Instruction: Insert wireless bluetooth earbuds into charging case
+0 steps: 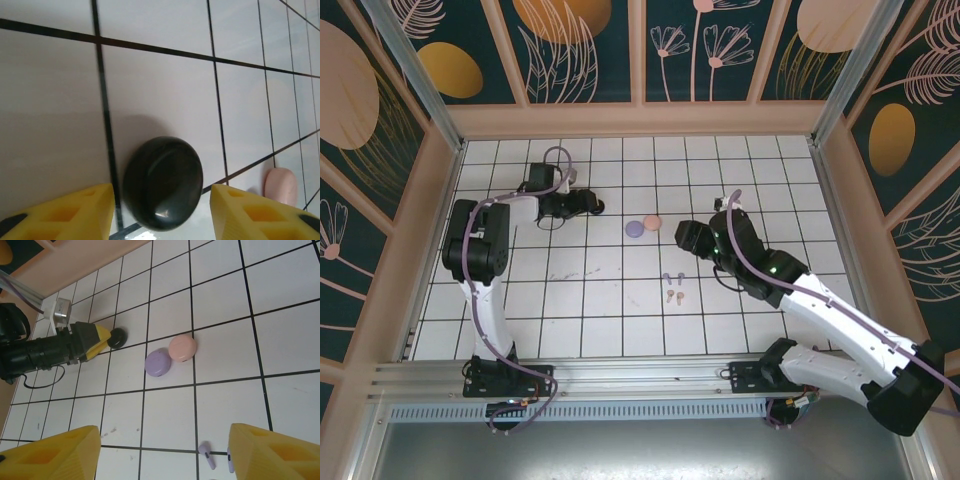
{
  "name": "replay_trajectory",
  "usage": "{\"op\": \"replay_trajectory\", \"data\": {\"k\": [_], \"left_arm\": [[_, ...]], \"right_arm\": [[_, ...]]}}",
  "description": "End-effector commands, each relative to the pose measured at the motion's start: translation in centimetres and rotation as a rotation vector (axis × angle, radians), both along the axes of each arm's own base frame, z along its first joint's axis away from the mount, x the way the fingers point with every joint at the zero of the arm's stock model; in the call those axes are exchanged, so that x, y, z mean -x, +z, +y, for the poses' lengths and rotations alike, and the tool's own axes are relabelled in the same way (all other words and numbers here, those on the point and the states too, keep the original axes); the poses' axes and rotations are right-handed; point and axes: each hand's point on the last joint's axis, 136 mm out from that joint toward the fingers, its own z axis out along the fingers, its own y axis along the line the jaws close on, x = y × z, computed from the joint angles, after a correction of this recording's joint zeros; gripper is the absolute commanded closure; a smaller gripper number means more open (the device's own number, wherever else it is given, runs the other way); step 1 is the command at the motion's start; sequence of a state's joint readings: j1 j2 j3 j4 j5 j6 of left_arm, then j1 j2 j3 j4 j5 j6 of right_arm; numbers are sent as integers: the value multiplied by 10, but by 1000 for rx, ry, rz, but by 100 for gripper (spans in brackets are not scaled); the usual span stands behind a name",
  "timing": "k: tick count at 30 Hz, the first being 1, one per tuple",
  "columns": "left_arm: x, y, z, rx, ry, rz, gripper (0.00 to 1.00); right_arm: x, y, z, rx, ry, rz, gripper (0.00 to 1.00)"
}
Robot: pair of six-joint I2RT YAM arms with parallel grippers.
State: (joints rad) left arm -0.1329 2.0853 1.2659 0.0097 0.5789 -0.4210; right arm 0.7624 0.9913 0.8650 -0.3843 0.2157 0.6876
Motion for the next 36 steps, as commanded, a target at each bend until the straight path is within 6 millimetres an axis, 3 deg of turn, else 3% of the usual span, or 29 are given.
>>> {"op": "replay_trajectory", "data": {"k": [1, 6, 10, 14, 15, 16, 19, 21, 22, 23, 29, 36], "left_arm": [[-6, 11, 32, -118, 51, -8, 43], [-17, 55, 39, -131, 74, -101, 42], [-20, 111, 34, -72, 84, -237, 41], [-11, 165, 31, -14, 92, -370, 40], [-10, 170, 31, -7, 96, -385, 39], [-3, 192, 31, 12, 99, -439, 35], [9, 220, 30, 57, 109, -516, 26], [16, 233, 30, 79, 117, -553, 22], [20, 239, 30, 89, 117, -569, 4], [23, 245, 30, 100, 120, -585, 1], [34, 269, 40, 131, 201, -653, 1], [44, 279, 63, 187, 378, -697, 1]], "right_arm": [[-3, 14, -1, 40, 1, -33, 28], [-10, 23, 0, 104, 16, -56, 25], [-20, 26, 8, 162, 44, -64, 25], [-33, 17, 21, 216, 75, -47, 25], [-36, 14, 25, 227, 81, -40, 25], [-40, 11, 28, 236, 85, -34, 25], [-51, 2, 39, 255, 95, -12, 25], [-57, -6, 45, 266, 101, 9, 25], [-60, -10, 48, 270, 105, 22, 25], [-64, -16, 52, 273, 111, 37, 25], [-82, -49, 66, 303, 126, 126, 25], [-101, -78, 71, 344, 119, 191, 26]]}}
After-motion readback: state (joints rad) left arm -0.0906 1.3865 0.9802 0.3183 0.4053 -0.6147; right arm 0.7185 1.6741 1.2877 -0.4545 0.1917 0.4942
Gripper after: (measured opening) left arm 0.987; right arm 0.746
